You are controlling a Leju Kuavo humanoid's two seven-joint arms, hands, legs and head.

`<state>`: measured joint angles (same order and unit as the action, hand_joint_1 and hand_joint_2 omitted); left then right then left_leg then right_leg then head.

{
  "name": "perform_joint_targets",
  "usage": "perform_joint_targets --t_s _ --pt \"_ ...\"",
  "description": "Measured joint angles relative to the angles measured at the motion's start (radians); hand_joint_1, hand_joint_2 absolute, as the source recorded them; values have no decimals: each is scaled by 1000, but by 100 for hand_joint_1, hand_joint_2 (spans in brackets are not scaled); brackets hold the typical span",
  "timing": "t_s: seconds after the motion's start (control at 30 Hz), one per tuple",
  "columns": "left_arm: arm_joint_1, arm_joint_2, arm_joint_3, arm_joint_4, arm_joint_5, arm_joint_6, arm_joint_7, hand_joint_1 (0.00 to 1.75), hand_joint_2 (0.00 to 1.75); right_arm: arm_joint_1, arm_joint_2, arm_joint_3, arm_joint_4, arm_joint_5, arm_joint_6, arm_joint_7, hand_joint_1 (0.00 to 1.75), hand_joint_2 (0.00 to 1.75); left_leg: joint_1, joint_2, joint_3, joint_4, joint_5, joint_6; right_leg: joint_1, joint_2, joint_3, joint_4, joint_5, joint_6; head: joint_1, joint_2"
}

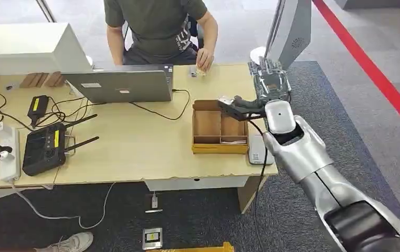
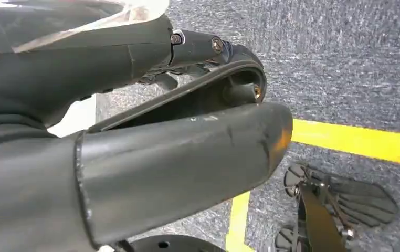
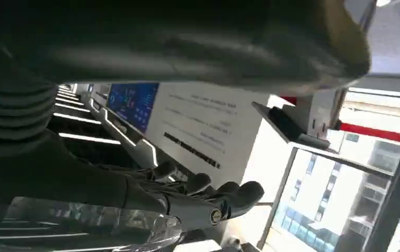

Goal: Pass the card to the sensor for recognition and then transmit it.

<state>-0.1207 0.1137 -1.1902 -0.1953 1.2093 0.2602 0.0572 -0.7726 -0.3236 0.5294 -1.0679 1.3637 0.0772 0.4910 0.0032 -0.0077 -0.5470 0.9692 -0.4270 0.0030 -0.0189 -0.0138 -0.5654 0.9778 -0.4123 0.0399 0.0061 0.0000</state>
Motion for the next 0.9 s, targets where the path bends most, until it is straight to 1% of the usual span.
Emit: perform_joint_targets --t_s 0.07,0.13,0.17,0.2,0.23,0.3,0.4,0.47,0.63,0.73,0.77,0.9 --pt "8 0 0 0 0 -7 4 0 0 63 -87 -66 -70 -19 51 16 0 0 0 -1 0 0 -1 1 0 -1 2 -1 0 0 2 0" --pt "12 2 0 0 3 -6 13 0 0 132 -160 -132 -126 -34 72 17 0 0 0 0 0 0 -2 2 0 0 2 -1 0 0 2 0" --pt "12 2 0 0 6 -4 21 0 0 169 -199 -176 -155 -37 80 11 0 0 0 1 0 0 -3 3 0 0 2 -1 0 0 1 0" --pt "12 2 2 0 10 3 26 0 0 234 -238 -235 -195 -36 88 -5 0 0 0 1 0 0 -4 3 0 0 3 -1 0 1 2 0" --pt "12 2 3 0 11 4 27 0 0 254 -254 -263 -206 -35 88 -8 0 0 0 1 0 0 -4 3 -1 0 3 -1 -1 1 3 0" --pt "12 2 8 0 18 11 27 0 0 314 -294 -344 -244 -27 91 -13 0 0 -1 2 0 0 -5 3 -1 1 2 -1 -1 1 3 0" --pt "9 1 14 0 24 13 14 0 0 406 -337 -435 -283 -20 95 -9 0 0 0 2 1 0 -5 3 0 1 3 -1 -1 1 2 0" --pt "10 0 16 0 29 16 12 0 0 458 -347 -491 -295 -21 90 -15 0 0 0 2 0 0 -5 3 0 1 3 -1 -1 1 2 0" --pt "5 -2 25 0 34 25 14 0 0 548 -350 -581 -283 0 34 -43 0 0 0 3 1 0 -5 2 0 2 3 -1 -1 1 2 0" --pt "3 -2 28 0 27 24 17 0 0 580 -349 -595 -239 52 11 -61 0 0 0 3 1 -1 -5 2 0 2 3 -1 -1 1 2 0" --pt "3 -2 32 0 24 23 18 0 0 588 -341 -596 -207 67 -26 -69 0 0 0 3 1 -1 -5 2 0 2 3 -1 -1 1 2 0" --pt "-1 -2 33 0 21 22 16 0 0 598 -324 -598 -149 78 -58 -77 0 0 0 4 1 -1 -4 2 0 2 3 -1 -1 1 2 0"
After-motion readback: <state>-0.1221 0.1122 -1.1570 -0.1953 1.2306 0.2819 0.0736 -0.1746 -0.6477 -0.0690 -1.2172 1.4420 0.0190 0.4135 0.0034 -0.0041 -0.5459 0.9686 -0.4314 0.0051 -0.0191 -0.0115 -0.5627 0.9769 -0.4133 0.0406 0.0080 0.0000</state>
